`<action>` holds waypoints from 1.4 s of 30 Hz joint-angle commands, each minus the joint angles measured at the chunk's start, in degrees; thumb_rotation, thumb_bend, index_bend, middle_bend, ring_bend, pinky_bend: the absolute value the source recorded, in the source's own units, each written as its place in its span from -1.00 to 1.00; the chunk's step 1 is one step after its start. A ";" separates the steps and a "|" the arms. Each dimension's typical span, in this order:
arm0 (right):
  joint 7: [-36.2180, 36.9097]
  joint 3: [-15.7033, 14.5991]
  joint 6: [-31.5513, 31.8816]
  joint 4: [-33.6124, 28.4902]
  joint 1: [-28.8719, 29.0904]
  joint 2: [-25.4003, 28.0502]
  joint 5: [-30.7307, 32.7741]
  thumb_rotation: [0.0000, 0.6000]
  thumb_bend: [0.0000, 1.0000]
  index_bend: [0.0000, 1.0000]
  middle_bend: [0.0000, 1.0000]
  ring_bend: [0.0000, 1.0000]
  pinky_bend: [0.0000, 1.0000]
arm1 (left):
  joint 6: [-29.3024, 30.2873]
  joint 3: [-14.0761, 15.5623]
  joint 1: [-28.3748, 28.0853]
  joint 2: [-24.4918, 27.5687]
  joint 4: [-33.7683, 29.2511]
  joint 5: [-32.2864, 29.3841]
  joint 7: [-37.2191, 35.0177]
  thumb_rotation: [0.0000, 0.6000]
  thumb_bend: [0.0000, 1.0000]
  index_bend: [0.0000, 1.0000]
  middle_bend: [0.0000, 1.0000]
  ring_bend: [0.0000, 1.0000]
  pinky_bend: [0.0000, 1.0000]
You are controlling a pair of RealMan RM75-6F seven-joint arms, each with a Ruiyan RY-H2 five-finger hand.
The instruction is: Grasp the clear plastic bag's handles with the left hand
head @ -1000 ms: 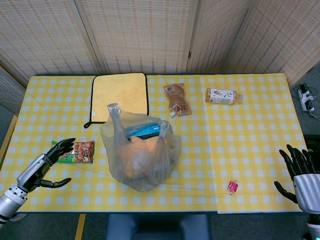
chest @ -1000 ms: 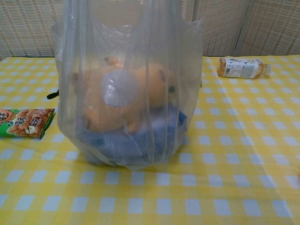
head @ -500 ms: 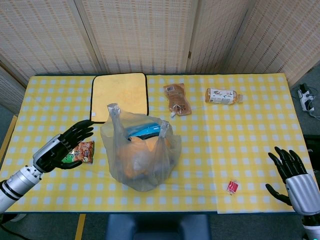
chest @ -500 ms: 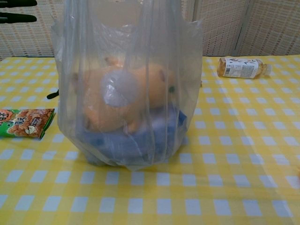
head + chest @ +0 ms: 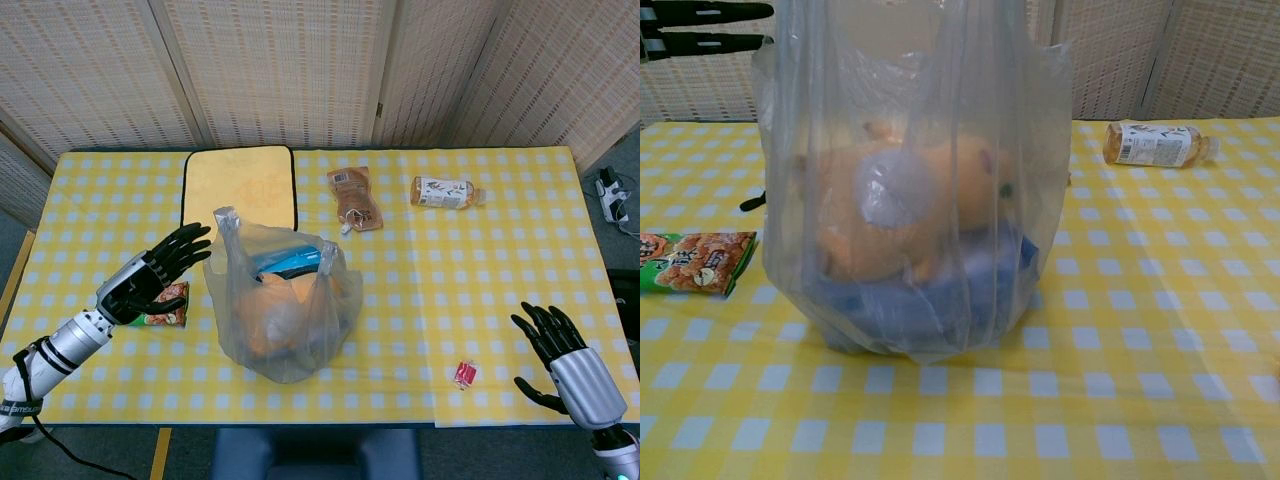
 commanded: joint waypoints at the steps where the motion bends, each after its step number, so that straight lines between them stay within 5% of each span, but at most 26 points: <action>1: 0.34 -0.15 -0.30 0.11 0.20 0.10 0.17 1.00 -0.48 -1.00 -1.00 -1.00 -1.00 | 0.57 0.00 -1.10 -0.63 0.25 0.86 -2.96 1.00 -0.50 -1.00 -0.98 -1.00 -0.85; 21: 1.01 -0.33 0.94 0.12 -0.03 0.68 0.78 1.00 -0.48 -1.00 -1.00 -1.00 -1.00 | 0.34 1.99 -5.31 -2.72 -0.43 3.58 -4.72 1.00 -0.50 -1.00 -0.98 -1.00 -0.75; 31: 0.16 -0.76 -0.53 -0.67 0.25 0.97 1.31 1.00 -0.48 -1.00 -1.00 -1.00 -1.00 | 3.60 4.79 -9.57 -3.49 4.09 10.37 -12.28 1.00 -0.50 -1.00 -0.94 -0.94 -0.62; 42: -0.49 -1.14 -1.28 -1.24 0.57 1.00 1.07 1.00 -0.48 -1.00 -1.00 -1.00 -1.00 | 5.42 4.71 -11.23 -6.99 5.74 7.81 -11.95 1.00 -0.51 -0.96 -0.89 -0.92 -0.63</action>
